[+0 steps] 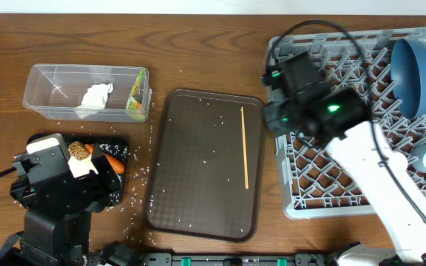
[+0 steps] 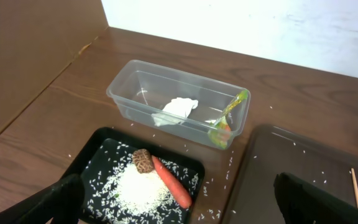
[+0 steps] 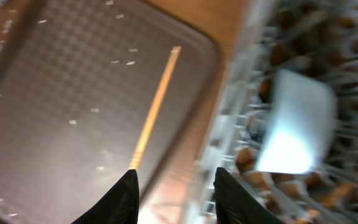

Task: Sort waste into correct bins and load items into the dishwasher rack

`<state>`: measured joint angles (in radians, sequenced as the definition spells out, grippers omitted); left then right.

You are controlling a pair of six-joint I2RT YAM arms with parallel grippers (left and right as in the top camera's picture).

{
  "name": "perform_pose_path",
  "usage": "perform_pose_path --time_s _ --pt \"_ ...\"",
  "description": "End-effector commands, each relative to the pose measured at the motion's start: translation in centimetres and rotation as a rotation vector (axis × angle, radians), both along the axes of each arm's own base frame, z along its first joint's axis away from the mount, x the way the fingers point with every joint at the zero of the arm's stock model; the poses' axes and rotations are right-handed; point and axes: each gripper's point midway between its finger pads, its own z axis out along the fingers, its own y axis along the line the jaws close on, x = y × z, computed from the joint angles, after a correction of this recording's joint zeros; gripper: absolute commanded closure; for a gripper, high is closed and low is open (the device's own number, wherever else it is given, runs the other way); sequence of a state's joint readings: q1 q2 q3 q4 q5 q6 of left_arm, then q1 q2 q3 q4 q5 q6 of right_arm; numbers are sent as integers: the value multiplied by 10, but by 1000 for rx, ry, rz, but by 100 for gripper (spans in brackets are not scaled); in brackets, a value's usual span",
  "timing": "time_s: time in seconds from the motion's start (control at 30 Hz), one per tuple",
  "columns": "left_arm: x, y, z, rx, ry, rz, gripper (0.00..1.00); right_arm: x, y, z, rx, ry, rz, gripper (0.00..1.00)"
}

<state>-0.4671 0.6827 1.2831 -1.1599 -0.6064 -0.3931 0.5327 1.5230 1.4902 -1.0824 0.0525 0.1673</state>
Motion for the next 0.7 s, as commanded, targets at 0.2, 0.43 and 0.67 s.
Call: perform_pose_path --time_s 0.2,0.43,0.67 --pt "0 3 1 1 -4 20 2 -3 42 -99 -135 190 -157 68" --pt "0 3 1 1 -4 20 2 2 38 -166 -233 278 -298 59" --pt "0 3 1 1 -4 20 2 1 39 -206 -223 398 -222 66"
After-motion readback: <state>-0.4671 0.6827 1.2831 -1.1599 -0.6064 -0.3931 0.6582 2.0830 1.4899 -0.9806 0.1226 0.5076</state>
